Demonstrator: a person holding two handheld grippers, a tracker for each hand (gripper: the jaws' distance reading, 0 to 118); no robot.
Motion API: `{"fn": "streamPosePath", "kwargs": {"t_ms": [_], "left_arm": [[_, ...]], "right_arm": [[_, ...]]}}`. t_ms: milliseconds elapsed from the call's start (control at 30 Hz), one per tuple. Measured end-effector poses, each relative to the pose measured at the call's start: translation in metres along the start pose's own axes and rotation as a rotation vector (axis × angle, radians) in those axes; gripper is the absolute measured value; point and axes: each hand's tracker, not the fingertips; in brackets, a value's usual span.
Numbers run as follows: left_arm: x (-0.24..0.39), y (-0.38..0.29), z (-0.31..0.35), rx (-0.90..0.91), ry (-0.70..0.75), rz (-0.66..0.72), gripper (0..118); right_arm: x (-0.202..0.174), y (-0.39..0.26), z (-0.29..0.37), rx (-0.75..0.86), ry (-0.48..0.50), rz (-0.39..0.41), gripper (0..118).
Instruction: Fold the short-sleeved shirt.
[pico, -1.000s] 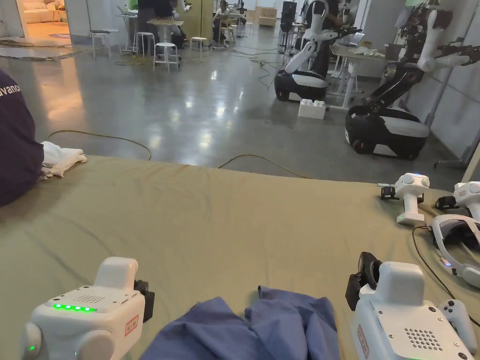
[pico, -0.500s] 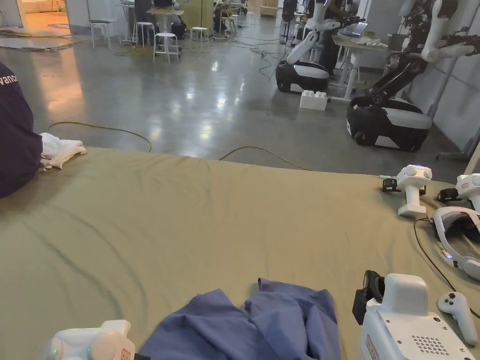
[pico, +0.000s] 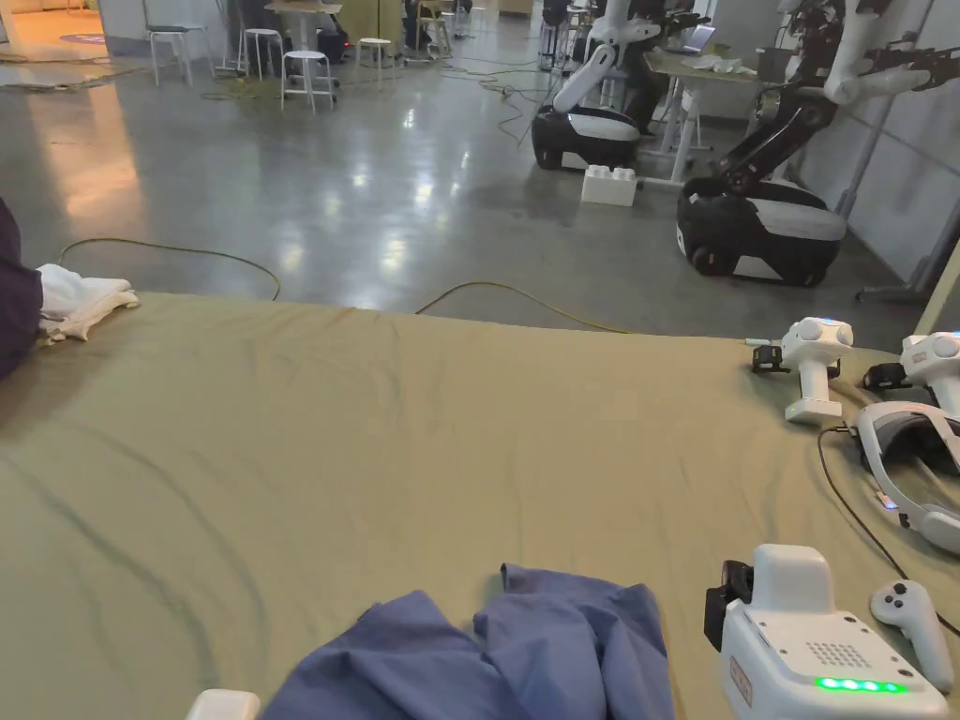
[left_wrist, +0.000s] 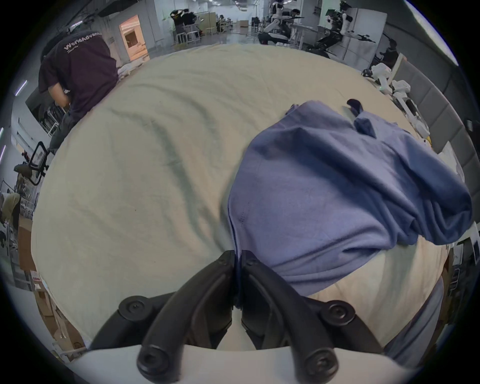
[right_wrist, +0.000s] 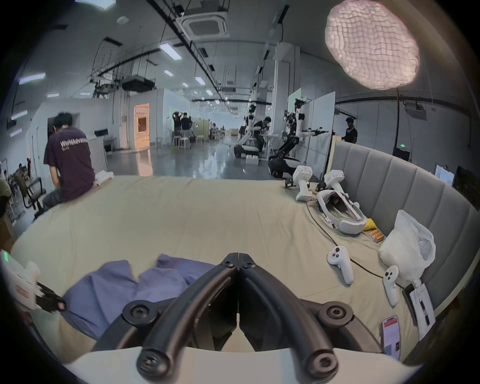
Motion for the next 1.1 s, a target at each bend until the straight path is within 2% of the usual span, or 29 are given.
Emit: {"fn": "streamPosePath", "kwargs": {"t_ms": [33,67,100,133,200,267,400,467,533,600,633,700,733,767,867,933,1100], "left_arm": [[-0.001,0.002,0.004,0.021,-0.031,0.015,5],[-0.003,0.004,0.007,0.033,-0.046,0.024,5],[-0.004,0.006,0.009,0.045,-0.048,0.034,5],[-0.005,0.009,0.012,0.05,-0.057,0.04,5],[-0.005,0.012,0.015,0.062,-0.076,0.055,5],[-0.004,0.016,0.014,0.068,-0.08,0.06,5],[-0.003,0.018,0.014,0.069,-0.079,0.062,5],[-0.003,0.017,0.014,0.063,-0.076,0.063,5],[-0.003,0.015,0.013,0.055,-0.079,0.076,5],[-0.004,0.01,0.01,0.048,-0.08,0.088,5],[-0.005,0.009,0.008,0.042,-0.08,0.09,5],[-0.005,0.005,0.008,0.039,-0.078,0.093,5],[-0.005,0.003,0.008,0.04,-0.075,0.092,5],[-0.005,0.003,0.009,0.04,-0.072,0.091,5],[-0.007,0.003,0.015,0.054,-0.073,0.094,5],[-0.009,0.006,0.024,0.089,-0.079,0.096,5],[-0.018,0.019,0.054,0.182,-0.111,0.111,5]], "right_arm": [[0.002,0.002,-0.017,-0.055,0.002,0.007,9],[0.004,0.004,-0.035,-0.115,0.014,0.007,27],[0.007,0.005,-0.055,-0.193,0.053,0.001,55],[0.01,0.004,-0.077,-0.251,0.103,-0.018,65],[0.01,0.001,-0.107,-0.332,0.139,-0.013,65],[0.004,-0.003,-0.138,-0.423,0.137,0.024,65],[0.0,-0.013,-0.187,-0.533,0.198,-0.022,65],[-0.003,-0.019,-0.204,-0.58,0.188,-0.036,63],[-0.004,-0.025,-0.216,-0.622,0.196,-0.043,51],[-0.003,-0.033,-0.221,-0.644,0.241,-0.095,19],[-0.001,-0.036,-0.221,-0.644,0.246,-0.119,16],[-0.002,-0.034,-0.21,-0.609,0.206,-0.113,14],[-0.003,-0.032,-0.202,-0.591,0.213,-0.099,7],[-0.003,-0.029,-0.195,-0.56,0.225,-0.076,5],[-0.003,-0.017,-0.166,-0.458,0.217,-0.027,4],[0.002,-0.006,-0.141,-0.382,0.22,-0.029,4],[0.021,0.023,-0.076,-0.217,0.153,-0.01,4]]}}
